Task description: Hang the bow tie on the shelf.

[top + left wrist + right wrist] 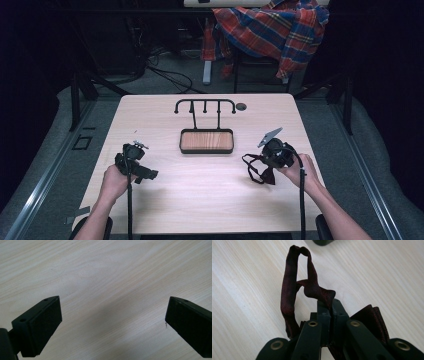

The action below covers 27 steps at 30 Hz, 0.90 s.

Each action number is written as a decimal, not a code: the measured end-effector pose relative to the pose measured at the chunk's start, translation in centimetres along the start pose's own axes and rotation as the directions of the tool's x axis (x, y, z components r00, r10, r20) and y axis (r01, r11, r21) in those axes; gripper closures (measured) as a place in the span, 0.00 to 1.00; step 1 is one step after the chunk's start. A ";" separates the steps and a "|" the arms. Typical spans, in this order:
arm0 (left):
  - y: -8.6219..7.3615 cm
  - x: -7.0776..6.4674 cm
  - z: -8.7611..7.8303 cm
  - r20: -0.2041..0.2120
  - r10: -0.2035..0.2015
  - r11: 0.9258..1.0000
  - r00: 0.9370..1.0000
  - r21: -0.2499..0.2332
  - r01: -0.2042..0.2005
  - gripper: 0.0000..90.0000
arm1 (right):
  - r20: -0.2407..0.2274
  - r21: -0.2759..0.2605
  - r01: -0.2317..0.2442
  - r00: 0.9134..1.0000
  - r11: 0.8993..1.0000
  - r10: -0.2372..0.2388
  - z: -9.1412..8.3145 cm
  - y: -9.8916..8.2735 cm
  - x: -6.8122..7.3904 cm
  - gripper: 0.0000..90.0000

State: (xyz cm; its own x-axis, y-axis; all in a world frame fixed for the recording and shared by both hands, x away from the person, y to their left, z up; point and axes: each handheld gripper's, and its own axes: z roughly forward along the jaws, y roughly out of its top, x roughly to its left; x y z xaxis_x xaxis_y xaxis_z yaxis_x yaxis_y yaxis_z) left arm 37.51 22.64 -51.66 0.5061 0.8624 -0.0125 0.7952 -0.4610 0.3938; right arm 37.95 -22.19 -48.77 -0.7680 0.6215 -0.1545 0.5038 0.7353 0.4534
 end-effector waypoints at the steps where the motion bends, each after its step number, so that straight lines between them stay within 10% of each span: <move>1: 0.0 0.0 0.0 0.000 -0.002 1.000 1.000 -0.001 0.002 0.01 | 0.005 -0.003 0.001 1.000 1.000 -0.001 -0.1 0.1 0.0 0.97; 27: 0.0 -0.1 0.0 0.005 0.002 1.000 1.000 0.003 -0.002 0.01 | 0.076 -0.070 0.027 0.997 0.997 -0.022 -1.4 2.0 0.9 0.97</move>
State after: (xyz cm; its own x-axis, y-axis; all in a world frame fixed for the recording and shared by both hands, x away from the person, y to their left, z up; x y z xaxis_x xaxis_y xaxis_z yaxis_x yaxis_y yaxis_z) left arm 37.50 22.53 -51.69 0.5091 0.8605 -0.0168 0.7953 -0.4629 0.3913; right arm 37.66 -20.55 -46.77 -0.7465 0.6242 -0.2305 0.4540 0.7310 0.5093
